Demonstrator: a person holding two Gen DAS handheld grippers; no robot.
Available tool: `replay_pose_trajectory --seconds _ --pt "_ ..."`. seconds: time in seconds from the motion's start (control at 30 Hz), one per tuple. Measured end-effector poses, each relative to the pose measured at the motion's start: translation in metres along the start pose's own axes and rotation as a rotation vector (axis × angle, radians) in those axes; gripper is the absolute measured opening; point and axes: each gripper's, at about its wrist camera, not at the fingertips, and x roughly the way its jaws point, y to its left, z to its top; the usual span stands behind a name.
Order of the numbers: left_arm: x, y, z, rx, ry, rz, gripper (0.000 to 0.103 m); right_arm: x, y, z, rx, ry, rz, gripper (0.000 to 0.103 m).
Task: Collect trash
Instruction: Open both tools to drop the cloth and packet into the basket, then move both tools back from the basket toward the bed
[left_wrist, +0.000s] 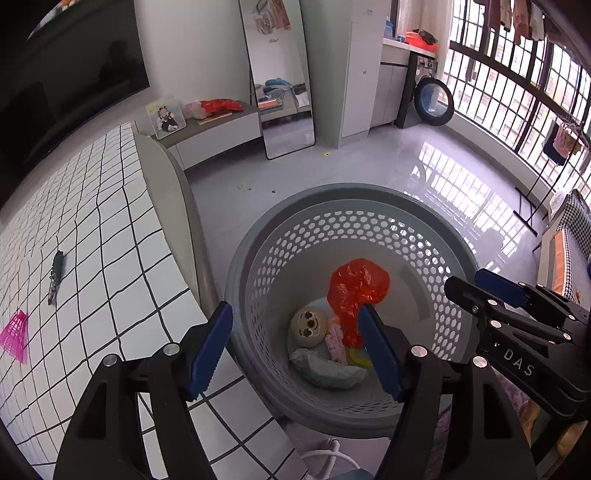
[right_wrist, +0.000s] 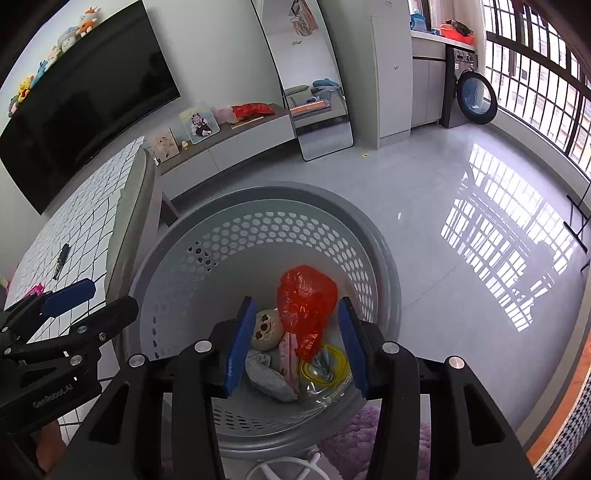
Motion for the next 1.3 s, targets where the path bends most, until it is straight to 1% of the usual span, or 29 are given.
replay_pose_trajectory --seconds 0.1,0.17,0.23,0.3,0.37,0.43,0.5,0.67,0.83,0.93,1.07,1.3 --pt "-0.005 0.004 -0.002 -0.011 -0.012 0.003 0.072 -0.005 0.004 0.0 -0.008 -0.006 0.002 0.045" --pt "-0.009 0.007 -0.003 -0.017 -0.02 0.004 0.074 -0.008 0.008 -0.001 -0.014 -0.012 0.003 0.049" --pt "-0.012 0.01 -0.005 -0.022 -0.028 0.006 0.075 -0.012 0.011 -0.002 -0.02 -0.018 0.002 0.05" --pt "-0.018 0.013 -0.007 -0.028 -0.037 0.008 0.076 -0.016 0.015 -0.003 -0.024 -0.025 0.002 0.053" --pt "-0.023 0.017 -0.009 -0.033 -0.047 0.011 0.08 -0.021 0.017 -0.005 -0.028 -0.036 0.004 0.059" --pt "-0.028 0.021 -0.011 -0.042 -0.06 0.014 0.084 -0.026 0.021 -0.006 -0.034 -0.046 0.003 0.061" --pt "-0.034 0.026 -0.012 -0.052 -0.071 0.019 0.084 -0.031 0.025 -0.007 -0.041 -0.054 0.005 0.062" --pt "-0.051 0.041 -0.018 -0.076 -0.11 0.049 0.093 -0.039 0.04 -0.009 -0.054 -0.076 0.032 0.071" --pt "-0.07 0.062 -0.025 -0.106 -0.15 0.1 0.095 -0.043 0.063 -0.009 -0.085 -0.086 0.049 0.072" --pt "-0.082 0.079 -0.03 -0.14 -0.171 0.127 0.097 -0.045 0.077 -0.008 -0.102 -0.098 0.072 0.075" --pt "-0.095 0.106 -0.038 -0.187 -0.186 0.175 0.097 -0.047 0.102 -0.006 -0.134 -0.107 0.102 0.075" --pt "-0.118 0.153 -0.061 -0.281 -0.199 0.268 0.097 -0.045 0.153 -0.004 -0.231 -0.115 0.171 0.075"
